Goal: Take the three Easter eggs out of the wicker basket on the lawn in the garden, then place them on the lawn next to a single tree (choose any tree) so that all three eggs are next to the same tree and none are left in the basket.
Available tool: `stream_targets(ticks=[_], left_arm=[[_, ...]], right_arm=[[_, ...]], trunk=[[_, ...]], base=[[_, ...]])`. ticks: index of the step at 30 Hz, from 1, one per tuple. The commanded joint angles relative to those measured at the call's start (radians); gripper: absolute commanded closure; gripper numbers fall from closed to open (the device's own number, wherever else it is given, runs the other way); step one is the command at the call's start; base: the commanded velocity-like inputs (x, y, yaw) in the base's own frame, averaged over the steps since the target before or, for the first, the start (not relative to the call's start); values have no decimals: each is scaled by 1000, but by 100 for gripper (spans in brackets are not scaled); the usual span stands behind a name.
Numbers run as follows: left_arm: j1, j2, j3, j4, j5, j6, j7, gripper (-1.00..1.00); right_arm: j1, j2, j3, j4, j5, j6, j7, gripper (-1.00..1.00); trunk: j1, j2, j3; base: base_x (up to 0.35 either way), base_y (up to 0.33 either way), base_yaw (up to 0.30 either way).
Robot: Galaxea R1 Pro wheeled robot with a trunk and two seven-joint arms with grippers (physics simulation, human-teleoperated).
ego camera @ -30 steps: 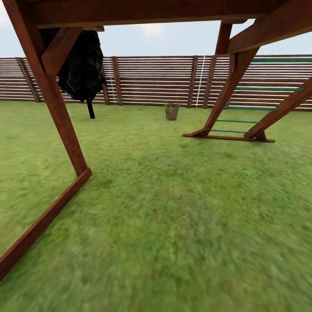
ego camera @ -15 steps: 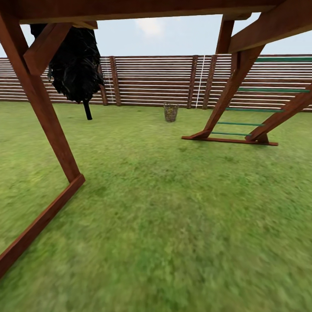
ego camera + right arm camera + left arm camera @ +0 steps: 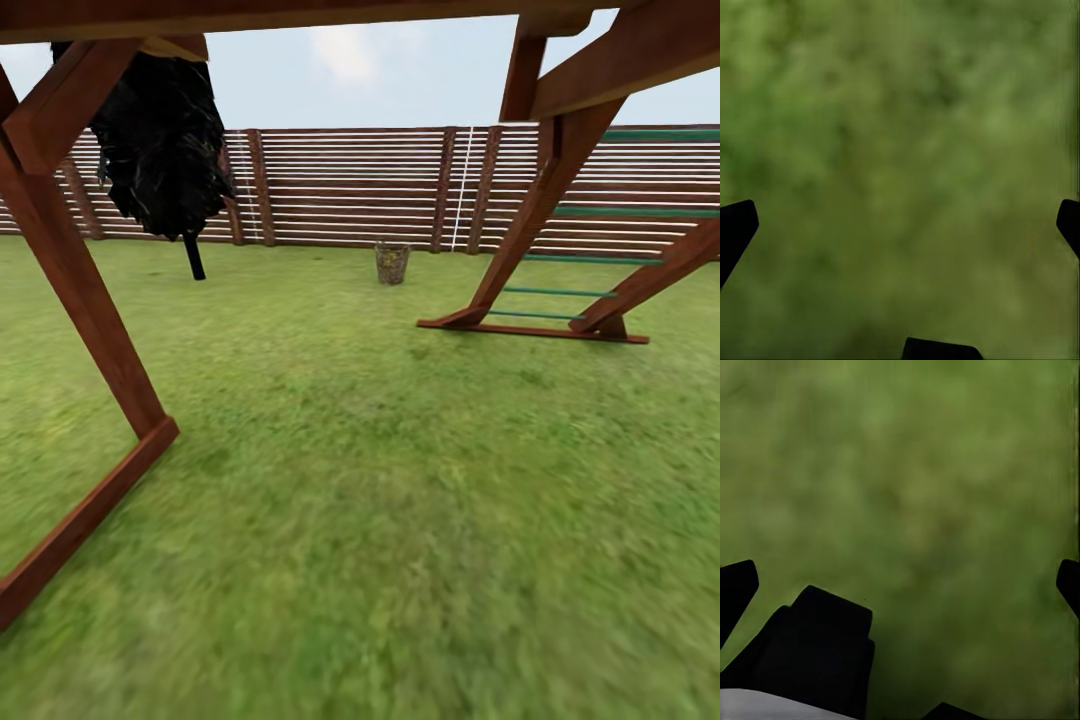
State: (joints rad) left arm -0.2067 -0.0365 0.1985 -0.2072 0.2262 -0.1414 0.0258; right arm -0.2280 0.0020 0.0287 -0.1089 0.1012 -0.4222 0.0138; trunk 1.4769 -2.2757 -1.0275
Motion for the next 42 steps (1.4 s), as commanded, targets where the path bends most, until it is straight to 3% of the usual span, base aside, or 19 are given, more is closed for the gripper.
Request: stream_targets(ticks=[1, 12, 42], left_arm=[[0, 0, 1, 0, 4, -3, 2, -100], [0, 0, 1, 0, 4, -3, 2, -100], [0, 0, 1, 0, 4, -3, 2, -100]], right_arm=[[-1, 0, 2, 1, 5, -3, -2, -100], [-1, 0, 2, 1, 5, -3, -2, -100], [-1, 1, 2, 1, 5, -2, -2, -100]], trunk=[[0, 0, -1], [0, 0, -1], [0, 0, -1]], base=[[314, -102, 0], [314, -102, 125], [314, -102, 10]])
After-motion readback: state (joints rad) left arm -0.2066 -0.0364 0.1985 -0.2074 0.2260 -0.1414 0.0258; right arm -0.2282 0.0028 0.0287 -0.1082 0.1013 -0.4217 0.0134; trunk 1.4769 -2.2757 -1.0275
